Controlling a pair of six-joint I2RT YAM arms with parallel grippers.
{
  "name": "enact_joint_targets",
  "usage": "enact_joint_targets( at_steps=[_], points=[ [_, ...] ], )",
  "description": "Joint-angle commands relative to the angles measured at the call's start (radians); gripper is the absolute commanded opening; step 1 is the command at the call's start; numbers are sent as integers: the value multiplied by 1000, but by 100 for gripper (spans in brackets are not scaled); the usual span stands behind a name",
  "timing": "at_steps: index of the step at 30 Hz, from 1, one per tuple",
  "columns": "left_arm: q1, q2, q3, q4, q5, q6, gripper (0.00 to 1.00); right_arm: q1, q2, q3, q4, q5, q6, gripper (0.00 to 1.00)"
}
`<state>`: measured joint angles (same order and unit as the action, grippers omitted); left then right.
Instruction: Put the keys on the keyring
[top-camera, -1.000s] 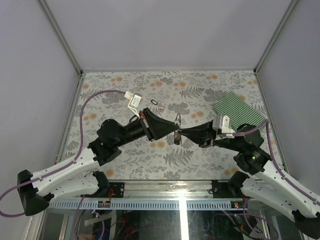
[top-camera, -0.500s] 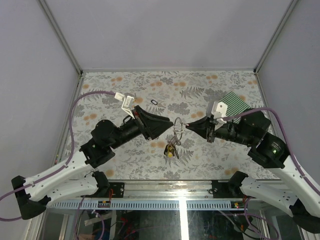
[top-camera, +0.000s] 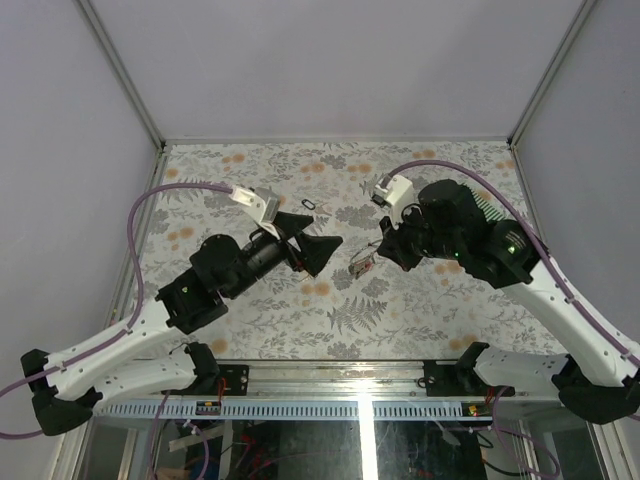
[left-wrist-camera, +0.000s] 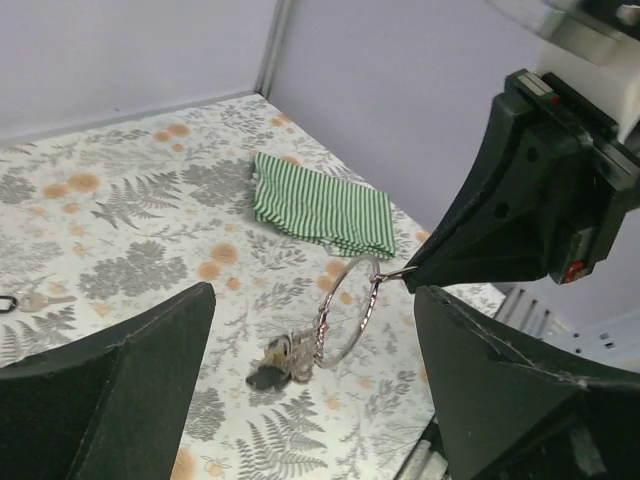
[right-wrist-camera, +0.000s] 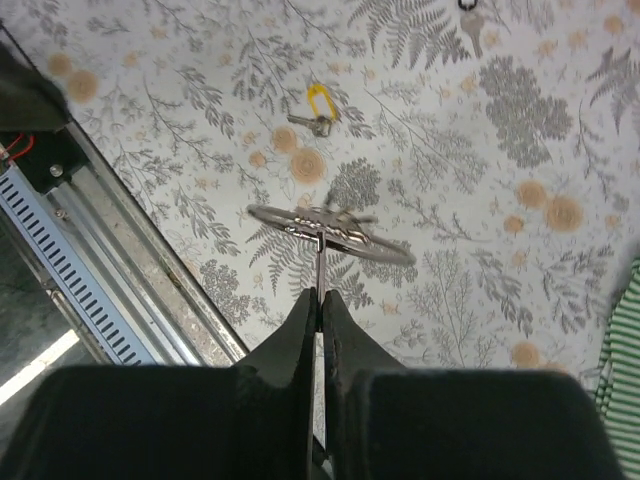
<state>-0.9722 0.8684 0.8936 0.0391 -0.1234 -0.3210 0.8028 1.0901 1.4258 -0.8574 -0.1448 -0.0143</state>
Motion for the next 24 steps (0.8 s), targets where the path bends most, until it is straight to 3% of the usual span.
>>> enact_joint_targets(
  at_steps=[1,8,17,24],
  points=[
    [-37,-13,-61,117,-99,217,84,1,48,89,-97,105,107,0],
    [-120,-55,-275,470,-10,565,85,-12,125,173,-162,22,157,0],
    [-321,57,-229,542,-190,837,81,-17,157,208,-175,-55,224,0],
    [-396,156,-221,624,-272,962,76,-17,171,220,-181,-108,241,0]
  ],
)
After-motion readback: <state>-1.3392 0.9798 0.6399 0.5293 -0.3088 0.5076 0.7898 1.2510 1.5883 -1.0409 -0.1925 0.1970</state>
